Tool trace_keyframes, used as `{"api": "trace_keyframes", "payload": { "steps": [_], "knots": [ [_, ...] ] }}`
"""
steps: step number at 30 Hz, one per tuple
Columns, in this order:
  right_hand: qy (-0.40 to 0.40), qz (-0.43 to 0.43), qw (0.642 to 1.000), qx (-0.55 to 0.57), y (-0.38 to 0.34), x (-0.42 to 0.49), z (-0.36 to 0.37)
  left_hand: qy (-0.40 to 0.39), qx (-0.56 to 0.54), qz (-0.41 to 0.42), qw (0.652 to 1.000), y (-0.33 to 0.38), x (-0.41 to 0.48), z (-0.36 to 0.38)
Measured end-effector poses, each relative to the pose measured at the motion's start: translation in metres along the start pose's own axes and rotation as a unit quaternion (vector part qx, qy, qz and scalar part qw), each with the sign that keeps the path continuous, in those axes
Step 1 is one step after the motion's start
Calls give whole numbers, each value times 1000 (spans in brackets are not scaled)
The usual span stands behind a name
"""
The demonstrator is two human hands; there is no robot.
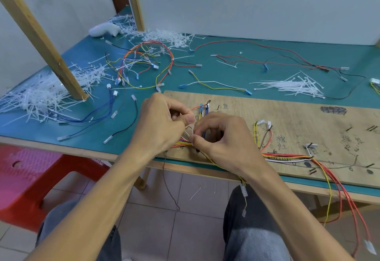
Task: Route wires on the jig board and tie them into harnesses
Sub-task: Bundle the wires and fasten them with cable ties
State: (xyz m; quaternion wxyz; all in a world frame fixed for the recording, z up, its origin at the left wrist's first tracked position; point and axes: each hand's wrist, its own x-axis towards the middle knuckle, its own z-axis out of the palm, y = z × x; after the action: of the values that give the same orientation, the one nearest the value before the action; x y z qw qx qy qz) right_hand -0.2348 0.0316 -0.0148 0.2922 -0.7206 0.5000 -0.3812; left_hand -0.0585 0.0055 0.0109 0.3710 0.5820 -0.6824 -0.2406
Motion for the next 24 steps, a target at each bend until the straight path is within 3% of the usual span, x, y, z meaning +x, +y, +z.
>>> {"api": "trace_keyframes", "payload": {
  "steps": [5, 13, 17, 21, 24],
  "knots": [
    [7, 11, 1000, 8, -1, 0, -2, -6, 56, 78, 995, 12, -10, 7],
    [-48, -7, 998, -33, 2, 2, -8, 66, -16, 65, 996, 15, -4, 24],
    [-67, -44, 993, -89, 0, 2, -9, -10, -107, 67, 992, 4, -6, 18],
    [-48, -40, 997, -54, 2, -2, -12, -90, -178, 53, 978, -14, -15, -1],
    [-38, -44, 997, -54, 2, -2, -10, -88, -172, 50, 980, -15, -20, 1]
  ]
}}
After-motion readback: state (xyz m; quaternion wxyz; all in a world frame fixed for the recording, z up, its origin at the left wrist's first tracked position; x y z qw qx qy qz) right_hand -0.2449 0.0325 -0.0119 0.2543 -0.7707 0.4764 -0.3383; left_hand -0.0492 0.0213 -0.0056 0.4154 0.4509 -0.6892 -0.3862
